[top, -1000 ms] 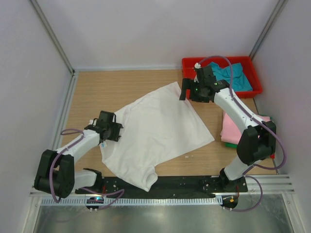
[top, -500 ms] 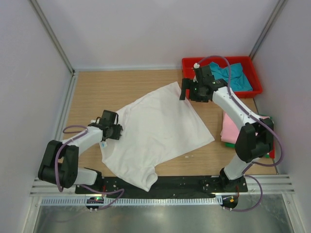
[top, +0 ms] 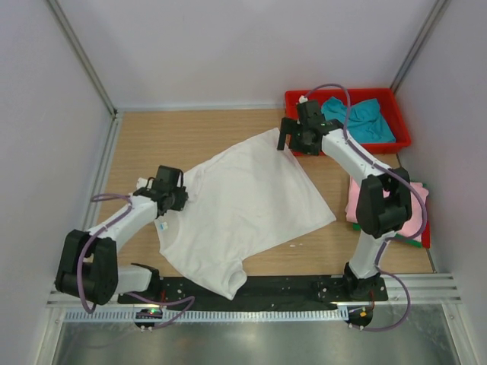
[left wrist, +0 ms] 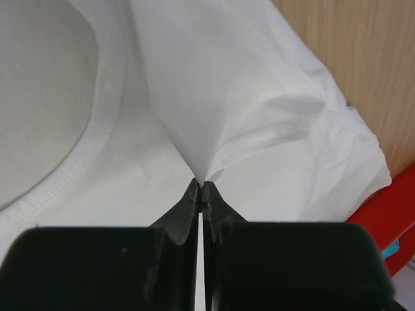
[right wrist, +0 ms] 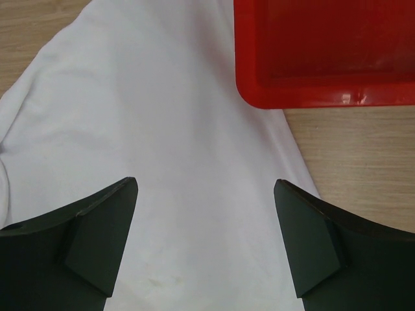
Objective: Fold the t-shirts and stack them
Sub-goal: Flatten the tshirt out
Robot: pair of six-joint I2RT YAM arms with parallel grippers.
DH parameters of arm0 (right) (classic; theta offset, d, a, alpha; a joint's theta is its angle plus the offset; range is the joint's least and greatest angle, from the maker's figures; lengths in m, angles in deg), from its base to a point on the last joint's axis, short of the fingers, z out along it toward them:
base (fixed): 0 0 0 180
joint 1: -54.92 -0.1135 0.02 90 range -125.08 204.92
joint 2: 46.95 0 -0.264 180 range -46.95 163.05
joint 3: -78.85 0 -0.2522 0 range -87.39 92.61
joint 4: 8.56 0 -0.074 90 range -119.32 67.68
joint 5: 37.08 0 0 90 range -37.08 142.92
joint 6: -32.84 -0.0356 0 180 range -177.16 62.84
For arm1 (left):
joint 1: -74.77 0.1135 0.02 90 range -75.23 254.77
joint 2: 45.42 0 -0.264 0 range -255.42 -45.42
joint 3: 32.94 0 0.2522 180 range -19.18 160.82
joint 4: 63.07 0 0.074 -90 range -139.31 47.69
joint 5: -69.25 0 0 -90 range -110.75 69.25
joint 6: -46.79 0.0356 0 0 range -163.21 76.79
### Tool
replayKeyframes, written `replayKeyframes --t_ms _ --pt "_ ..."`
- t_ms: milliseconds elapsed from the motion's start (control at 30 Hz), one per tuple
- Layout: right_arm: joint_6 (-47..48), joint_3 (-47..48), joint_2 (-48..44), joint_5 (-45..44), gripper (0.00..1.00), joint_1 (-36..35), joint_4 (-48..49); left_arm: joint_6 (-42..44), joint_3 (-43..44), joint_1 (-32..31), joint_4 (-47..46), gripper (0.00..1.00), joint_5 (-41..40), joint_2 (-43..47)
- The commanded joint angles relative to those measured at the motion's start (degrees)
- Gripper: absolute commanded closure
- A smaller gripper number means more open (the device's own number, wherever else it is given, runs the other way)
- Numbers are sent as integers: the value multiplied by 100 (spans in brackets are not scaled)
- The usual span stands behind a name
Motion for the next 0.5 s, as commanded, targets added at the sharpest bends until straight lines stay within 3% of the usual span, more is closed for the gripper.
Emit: replayKeyframes --t_ms 0,67,200,467 --pt "-385 422 461 -373 8 -33 707 536 460 -5 568 100 -408 295" --pt "-491 598 751 -496 16 -24 891 703 461 -5 613 100 -408 374" --pt "-799 941 1542 -672 16 -33 1349 985 469 12 665 100 -391 576" --pt "-826 1750 2114 -698 16 -200 1587 1574 514 495 1333 100 -260 1314"
